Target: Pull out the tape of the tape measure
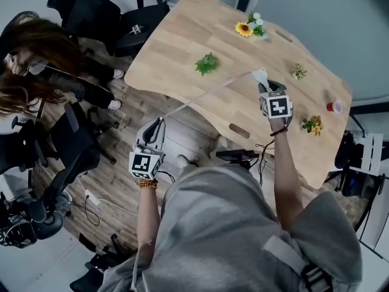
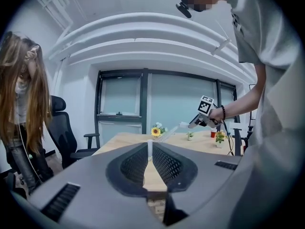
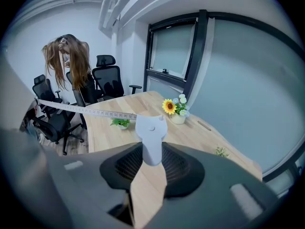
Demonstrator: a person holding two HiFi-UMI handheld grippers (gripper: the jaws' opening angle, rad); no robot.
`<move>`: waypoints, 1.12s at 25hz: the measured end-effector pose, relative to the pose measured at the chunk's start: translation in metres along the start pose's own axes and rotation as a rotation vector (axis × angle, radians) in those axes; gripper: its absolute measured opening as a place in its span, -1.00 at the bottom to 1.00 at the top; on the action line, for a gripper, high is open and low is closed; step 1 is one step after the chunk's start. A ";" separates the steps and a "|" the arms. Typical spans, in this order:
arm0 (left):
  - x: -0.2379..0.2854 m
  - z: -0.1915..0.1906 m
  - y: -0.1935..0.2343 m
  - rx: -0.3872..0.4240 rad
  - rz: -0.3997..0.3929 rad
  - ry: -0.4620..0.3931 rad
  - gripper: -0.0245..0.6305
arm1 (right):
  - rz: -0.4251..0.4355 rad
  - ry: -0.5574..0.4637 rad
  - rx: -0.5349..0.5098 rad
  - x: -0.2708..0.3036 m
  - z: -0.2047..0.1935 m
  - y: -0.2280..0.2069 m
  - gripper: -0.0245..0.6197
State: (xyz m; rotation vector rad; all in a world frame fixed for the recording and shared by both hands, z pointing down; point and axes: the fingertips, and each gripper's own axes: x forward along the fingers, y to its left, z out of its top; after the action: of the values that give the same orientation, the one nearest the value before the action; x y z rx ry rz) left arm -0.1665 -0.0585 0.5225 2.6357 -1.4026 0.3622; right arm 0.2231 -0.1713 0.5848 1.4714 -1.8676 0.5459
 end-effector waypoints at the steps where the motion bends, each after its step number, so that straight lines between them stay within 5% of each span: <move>1: 0.003 0.000 -0.001 0.000 -0.003 0.001 -0.82 | -0.003 0.000 0.004 0.000 -0.002 -0.003 -0.52; 28: 0.022 -0.011 -0.001 -0.045 0.046 0.025 -0.81 | -0.083 0.017 0.074 -0.008 -0.033 -0.068 -0.52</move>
State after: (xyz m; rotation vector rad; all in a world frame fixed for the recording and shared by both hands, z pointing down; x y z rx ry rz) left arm -0.1558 -0.0731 0.5388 2.5580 -1.4487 0.3630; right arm 0.2982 -0.1612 0.5950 1.5801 -1.7822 0.5919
